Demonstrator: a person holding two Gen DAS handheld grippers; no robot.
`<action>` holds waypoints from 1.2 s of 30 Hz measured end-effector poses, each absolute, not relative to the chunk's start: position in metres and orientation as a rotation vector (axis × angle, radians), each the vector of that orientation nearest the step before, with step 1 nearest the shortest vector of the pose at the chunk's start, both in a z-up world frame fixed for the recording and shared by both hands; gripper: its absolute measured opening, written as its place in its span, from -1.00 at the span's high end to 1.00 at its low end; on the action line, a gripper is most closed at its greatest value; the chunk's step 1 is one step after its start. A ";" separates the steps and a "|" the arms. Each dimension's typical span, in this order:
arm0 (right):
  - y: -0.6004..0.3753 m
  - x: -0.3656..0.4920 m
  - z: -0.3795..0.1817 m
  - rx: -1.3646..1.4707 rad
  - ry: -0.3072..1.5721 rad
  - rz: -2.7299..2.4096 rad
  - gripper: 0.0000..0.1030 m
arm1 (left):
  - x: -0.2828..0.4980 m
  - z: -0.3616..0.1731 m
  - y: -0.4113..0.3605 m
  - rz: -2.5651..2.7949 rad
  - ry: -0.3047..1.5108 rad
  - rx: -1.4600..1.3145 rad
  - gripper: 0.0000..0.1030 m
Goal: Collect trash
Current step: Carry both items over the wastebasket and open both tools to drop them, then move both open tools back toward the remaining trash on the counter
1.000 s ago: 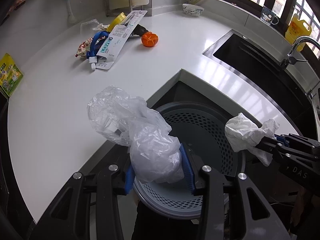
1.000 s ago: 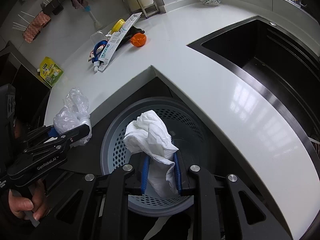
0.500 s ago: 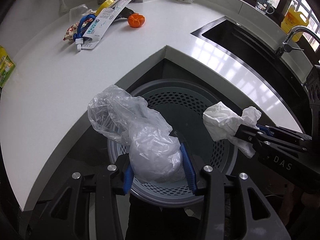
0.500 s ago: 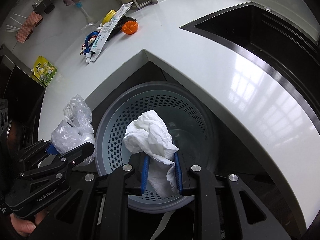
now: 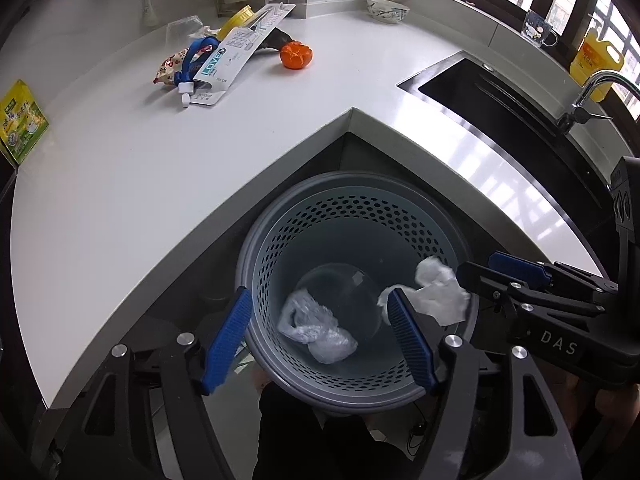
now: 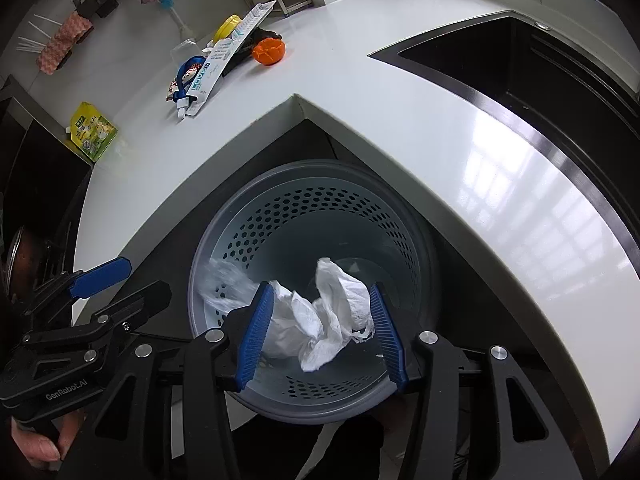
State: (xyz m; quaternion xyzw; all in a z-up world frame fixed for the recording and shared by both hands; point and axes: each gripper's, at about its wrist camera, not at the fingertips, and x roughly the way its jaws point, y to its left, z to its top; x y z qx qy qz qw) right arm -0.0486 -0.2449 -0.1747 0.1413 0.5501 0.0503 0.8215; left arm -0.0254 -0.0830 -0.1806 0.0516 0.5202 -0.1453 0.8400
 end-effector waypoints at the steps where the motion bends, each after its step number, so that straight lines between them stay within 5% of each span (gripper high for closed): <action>1: -0.246 -0.049 -0.174 0.303 1.170 0.107 0.06 | -0.026 -0.179 -0.082 -0.304 1.096 0.106 -0.37; 36: -0.243 -0.026 -0.113 0.247 1.047 0.167 -0.03 | -0.007 -0.097 -0.031 -0.157 0.898 0.034 -0.59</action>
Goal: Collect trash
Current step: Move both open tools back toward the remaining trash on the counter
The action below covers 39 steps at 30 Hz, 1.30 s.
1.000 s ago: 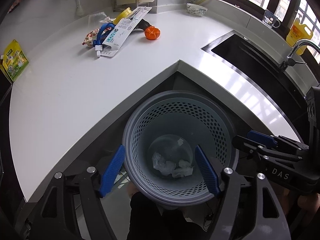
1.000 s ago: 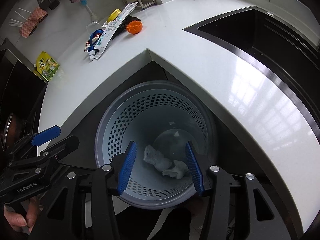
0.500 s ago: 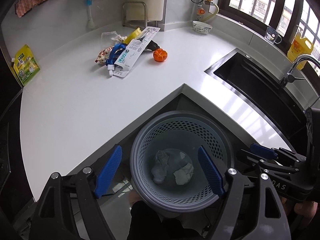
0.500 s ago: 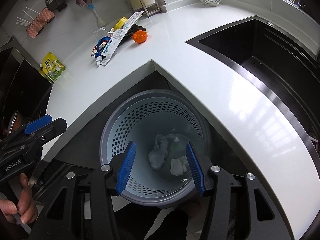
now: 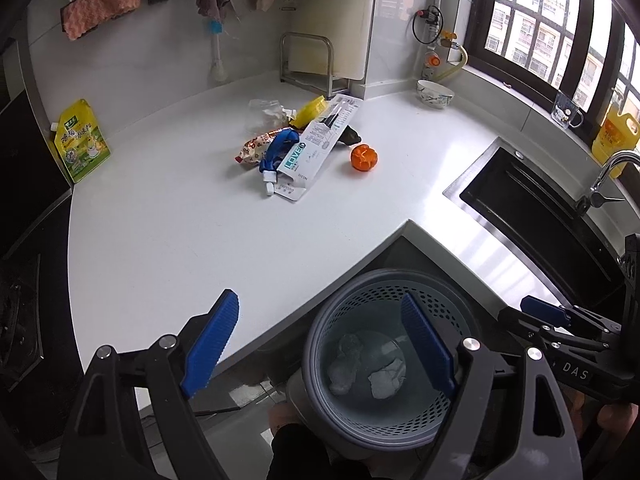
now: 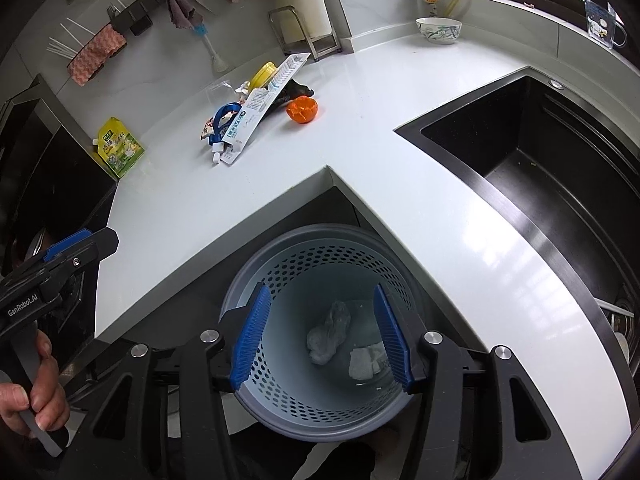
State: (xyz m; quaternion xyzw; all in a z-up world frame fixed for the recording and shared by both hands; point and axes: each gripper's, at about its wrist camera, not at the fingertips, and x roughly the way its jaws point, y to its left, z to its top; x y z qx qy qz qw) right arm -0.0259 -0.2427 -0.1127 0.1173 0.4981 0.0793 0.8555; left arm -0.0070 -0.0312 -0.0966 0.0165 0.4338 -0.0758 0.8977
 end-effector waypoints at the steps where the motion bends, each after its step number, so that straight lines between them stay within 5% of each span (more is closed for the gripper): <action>1: -0.241 -0.022 -0.112 0.246 1.043 0.166 -0.03 | -0.003 -0.096 -0.028 -0.152 0.895 0.036 -0.59; 39: -0.180 0.190 -0.158 0.350 1.048 -0.055 -0.08 | 0.269 -0.127 0.047 -0.284 0.898 0.044 -0.75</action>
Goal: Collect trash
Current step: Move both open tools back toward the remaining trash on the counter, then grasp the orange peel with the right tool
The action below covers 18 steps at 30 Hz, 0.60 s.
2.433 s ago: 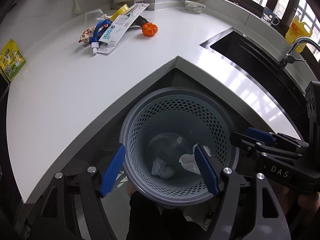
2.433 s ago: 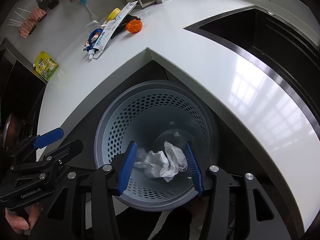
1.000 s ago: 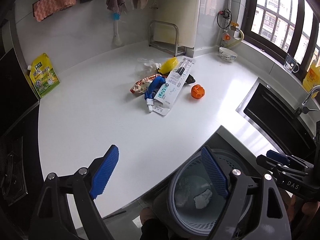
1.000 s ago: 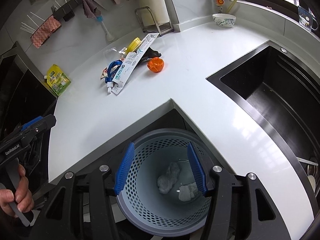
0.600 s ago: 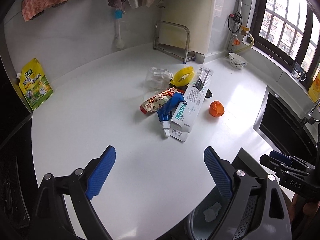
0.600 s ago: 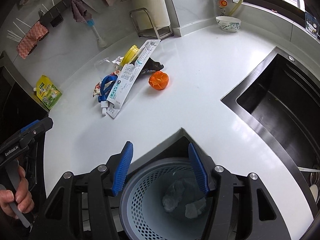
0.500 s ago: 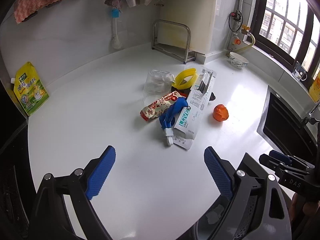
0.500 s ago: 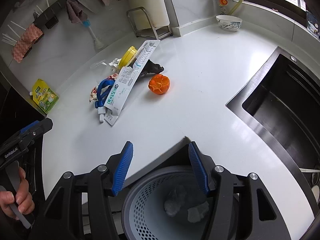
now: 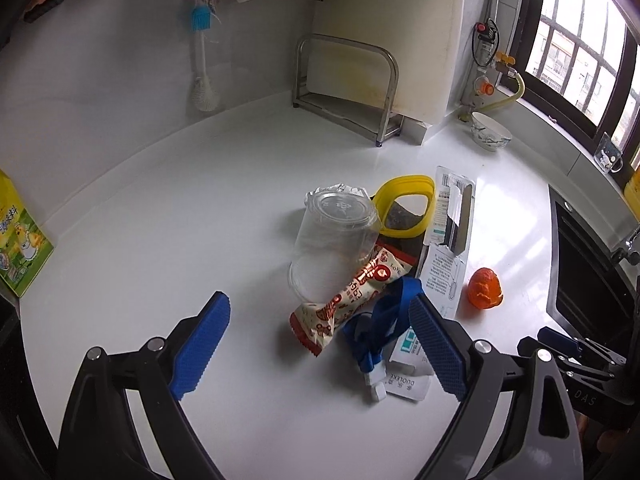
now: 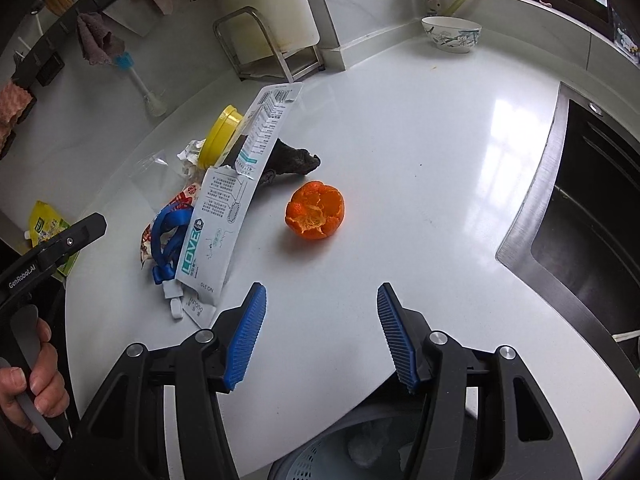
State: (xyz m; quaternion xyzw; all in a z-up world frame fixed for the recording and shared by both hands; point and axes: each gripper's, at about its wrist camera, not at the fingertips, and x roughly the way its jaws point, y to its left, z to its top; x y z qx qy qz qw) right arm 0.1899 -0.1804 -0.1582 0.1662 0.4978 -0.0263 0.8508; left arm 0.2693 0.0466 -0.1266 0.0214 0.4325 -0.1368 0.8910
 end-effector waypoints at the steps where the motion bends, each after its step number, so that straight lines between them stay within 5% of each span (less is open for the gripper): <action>1: -0.181 0.194 -0.160 0.354 1.051 -0.062 -0.09 | 0.275 -0.129 0.045 -0.292 0.903 0.046 -0.75; 18: -0.183 0.241 -0.177 0.340 1.045 -0.131 -0.21 | 0.305 -0.149 0.033 -0.373 0.893 0.096 -0.75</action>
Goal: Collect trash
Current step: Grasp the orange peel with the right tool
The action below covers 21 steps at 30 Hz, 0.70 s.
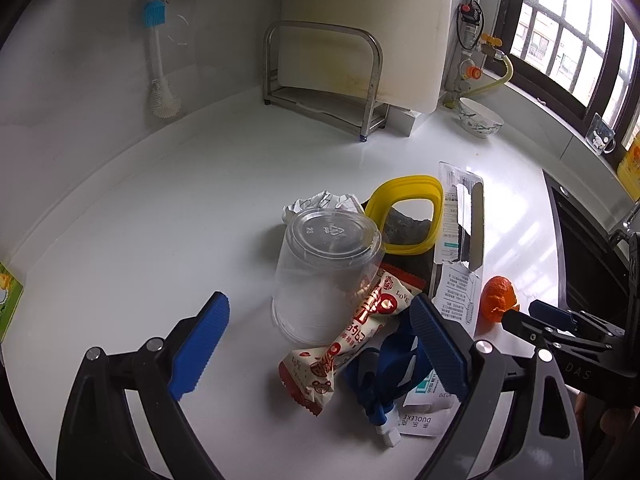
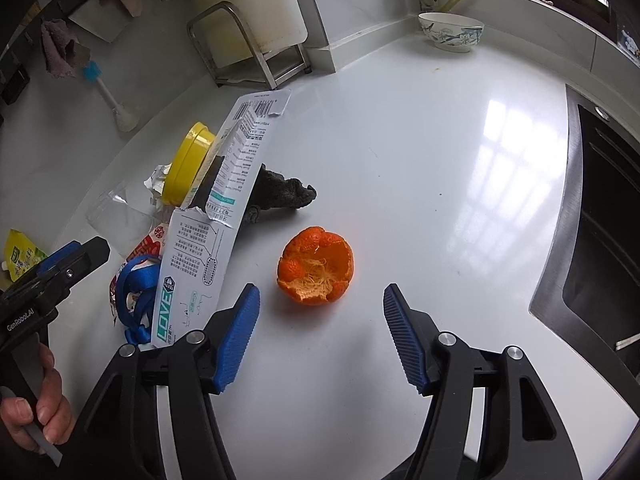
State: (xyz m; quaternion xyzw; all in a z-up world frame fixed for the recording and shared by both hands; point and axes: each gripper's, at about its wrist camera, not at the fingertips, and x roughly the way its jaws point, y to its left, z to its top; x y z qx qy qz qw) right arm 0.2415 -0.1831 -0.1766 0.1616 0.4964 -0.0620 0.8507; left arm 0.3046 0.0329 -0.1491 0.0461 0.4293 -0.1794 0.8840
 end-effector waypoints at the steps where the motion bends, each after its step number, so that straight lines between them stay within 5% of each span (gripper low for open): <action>1: -0.184 0.244 -0.178 0.343 1.048 -0.131 -0.21 | 0.305 -0.150 0.033 -0.375 0.892 0.099 -0.75; 16: -0.179 0.265 -0.187 0.301 1.052 -0.130 -0.20 | 0.311 -0.154 0.029 -0.386 0.896 0.116 -0.75; 21: -0.175 0.267 -0.186 0.284 1.047 -0.119 0.24 | 0.313 -0.157 0.029 -0.383 0.901 0.111 -0.75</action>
